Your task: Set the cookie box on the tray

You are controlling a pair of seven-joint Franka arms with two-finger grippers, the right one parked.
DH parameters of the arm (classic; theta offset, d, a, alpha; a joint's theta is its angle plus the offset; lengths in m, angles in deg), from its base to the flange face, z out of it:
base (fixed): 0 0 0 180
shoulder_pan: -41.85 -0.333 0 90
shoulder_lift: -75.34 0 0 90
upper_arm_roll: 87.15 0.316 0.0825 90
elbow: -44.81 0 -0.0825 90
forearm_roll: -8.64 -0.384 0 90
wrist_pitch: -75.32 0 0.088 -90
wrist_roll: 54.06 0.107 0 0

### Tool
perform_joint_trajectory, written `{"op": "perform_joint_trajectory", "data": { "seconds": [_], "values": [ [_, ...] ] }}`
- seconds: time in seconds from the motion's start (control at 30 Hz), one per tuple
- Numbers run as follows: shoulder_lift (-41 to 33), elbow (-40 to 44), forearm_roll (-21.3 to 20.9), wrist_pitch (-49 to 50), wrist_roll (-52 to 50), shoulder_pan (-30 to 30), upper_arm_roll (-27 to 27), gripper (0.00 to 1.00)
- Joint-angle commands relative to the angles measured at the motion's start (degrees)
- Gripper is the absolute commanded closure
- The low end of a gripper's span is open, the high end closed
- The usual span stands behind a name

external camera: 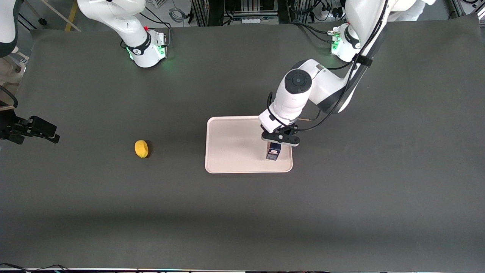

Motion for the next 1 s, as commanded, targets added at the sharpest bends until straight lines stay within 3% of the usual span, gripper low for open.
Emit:
{"op": "perform_joint_trajectory", "data": {
  "seconds": [0.0, 0.3, 0.97],
  "values": [
    [2.9, 1.4, -2.7, -2.1, -4.5, 1.6, 1.4, 0.72],
    [5.3, 1.4, -5.9, -3.7, -6.0, 2.2, 2.8, 0.72],
    [6.2, 1.3, -6.1, -3.4, -7.9, 2.6, 3.1, 0.68]
  ]
}}
